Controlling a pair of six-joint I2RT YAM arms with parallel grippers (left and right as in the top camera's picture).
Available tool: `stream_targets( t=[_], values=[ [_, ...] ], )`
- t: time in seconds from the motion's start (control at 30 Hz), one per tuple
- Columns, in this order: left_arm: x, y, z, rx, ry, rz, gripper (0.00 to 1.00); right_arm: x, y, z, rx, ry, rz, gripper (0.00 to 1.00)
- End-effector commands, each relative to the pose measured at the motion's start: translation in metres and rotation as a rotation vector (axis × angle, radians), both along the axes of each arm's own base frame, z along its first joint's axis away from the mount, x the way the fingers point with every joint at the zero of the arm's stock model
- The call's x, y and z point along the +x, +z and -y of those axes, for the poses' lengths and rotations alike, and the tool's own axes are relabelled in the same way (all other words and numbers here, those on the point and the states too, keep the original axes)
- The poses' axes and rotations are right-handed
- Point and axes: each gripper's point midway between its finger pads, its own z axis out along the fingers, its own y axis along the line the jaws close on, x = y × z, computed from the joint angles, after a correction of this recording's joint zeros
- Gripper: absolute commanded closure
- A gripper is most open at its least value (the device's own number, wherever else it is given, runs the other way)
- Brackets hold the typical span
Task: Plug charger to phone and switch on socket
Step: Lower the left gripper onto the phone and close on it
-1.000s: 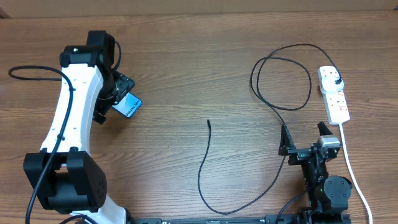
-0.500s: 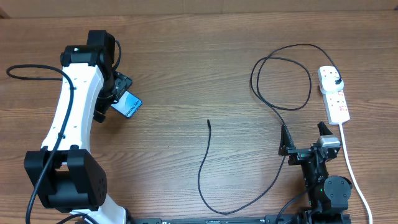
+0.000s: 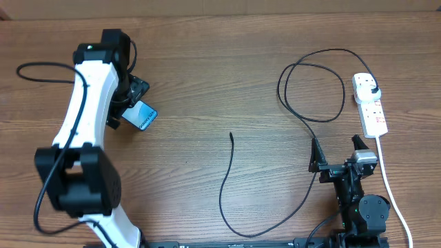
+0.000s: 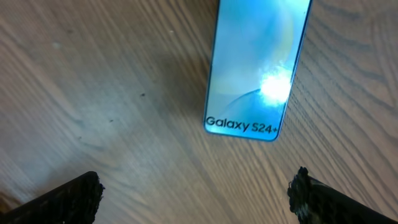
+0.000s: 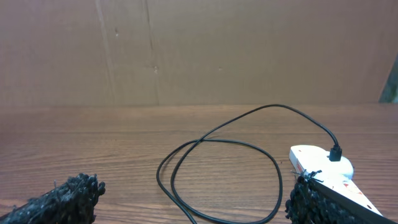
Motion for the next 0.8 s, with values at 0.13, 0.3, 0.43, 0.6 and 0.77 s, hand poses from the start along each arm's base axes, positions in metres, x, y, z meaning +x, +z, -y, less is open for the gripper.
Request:
stream_targets(
  t=[0.13,0.3,0.43,0.6,0.77],
  values=[
    [0.026,-0.030,-0.001,-0.009,0.023,-0.037,0.00,0.000,-0.003,0.001,0.002,-0.008,0.000,0.00],
    [0.039,-0.061,0.002,-0.025,0.024,-0.050,0.00,0.000,-0.003,0.001,0.002,-0.008,0.000,0.00],
    [0.043,-0.076,0.003,-0.032,0.024,-0.060,0.00,0.000,-0.003,0.001,0.002,-0.008,0.000,0.00],
    [0.051,-0.087,0.002,-0.031,0.024,-0.045,0.00,0.000,-0.003,0.001,0.002,-0.008,0.000,0.00],
    [0.054,-0.101,0.002,-0.032,0.021,-0.057,0.00,0.000,-0.003,0.001,0.002,-0.008,0.000,0.00]
  ],
)
